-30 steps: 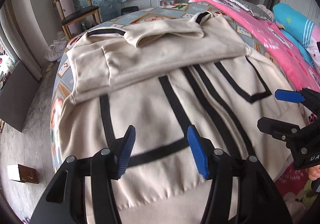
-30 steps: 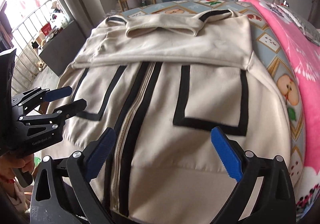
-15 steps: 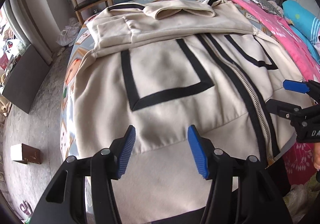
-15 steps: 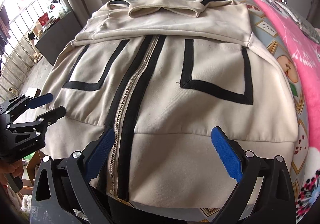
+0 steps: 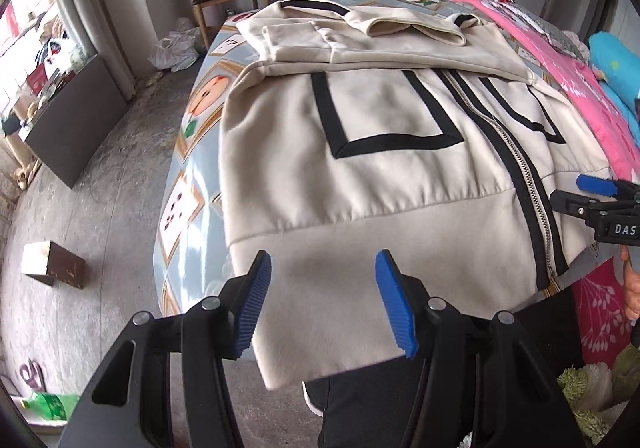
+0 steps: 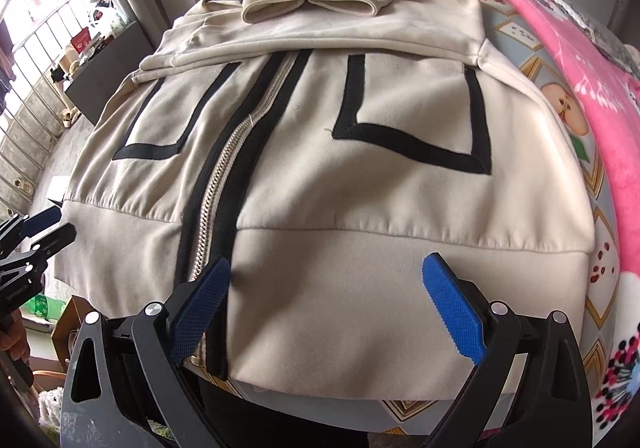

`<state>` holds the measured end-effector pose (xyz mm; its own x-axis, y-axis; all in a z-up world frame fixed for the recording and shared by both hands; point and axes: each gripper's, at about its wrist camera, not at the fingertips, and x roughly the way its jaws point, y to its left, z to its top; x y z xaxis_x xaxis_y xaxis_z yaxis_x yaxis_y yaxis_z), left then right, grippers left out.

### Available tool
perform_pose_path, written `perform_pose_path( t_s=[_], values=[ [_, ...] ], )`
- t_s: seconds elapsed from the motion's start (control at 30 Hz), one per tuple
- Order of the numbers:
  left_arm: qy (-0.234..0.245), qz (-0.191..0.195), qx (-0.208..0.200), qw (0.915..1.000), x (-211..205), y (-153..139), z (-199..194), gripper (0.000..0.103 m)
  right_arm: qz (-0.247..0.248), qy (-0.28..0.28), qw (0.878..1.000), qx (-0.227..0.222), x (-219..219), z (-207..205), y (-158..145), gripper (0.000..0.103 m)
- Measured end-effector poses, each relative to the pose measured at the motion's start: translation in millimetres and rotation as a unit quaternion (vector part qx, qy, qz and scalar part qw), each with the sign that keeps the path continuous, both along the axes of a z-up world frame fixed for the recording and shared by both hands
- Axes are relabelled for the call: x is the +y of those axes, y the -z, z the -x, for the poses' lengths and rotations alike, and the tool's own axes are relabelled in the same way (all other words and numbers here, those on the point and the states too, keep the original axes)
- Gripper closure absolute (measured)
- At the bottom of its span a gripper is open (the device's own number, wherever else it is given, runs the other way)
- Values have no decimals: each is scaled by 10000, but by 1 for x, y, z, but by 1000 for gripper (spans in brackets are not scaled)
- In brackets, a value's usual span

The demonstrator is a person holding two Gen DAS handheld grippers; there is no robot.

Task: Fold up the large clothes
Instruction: 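Release the fabric and move both tools toward the jacket hem, then grasp the jacket side edge near the hem with the left tool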

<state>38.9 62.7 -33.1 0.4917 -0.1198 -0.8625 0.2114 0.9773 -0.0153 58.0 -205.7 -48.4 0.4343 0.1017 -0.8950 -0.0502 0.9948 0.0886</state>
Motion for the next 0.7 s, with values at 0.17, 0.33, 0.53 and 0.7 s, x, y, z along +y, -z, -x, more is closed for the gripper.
perform_pose_path(
  t_s=[0.17, 0.33, 0.53, 0.7],
  values=[
    [-279, 288, -6, 9992, 18, 3, 7, 50, 15, -69, 10000, 14, -3, 3, 1, 9],
    [-560, 424, 102, 9975, 34, 7, 4, 50, 44, -47, 10000, 37, -3, 5, 1, 9],
    [-740, 710, 285, 9943, 48, 16, -1, 50, 94, -1, 9999, 83, -2, 2, 2, 7],
    [-559, 737, 365, 9950, 44, 16, 3, 50, 43, 38, 9999, 106, -4, 0, 0, 7]
  ],
)
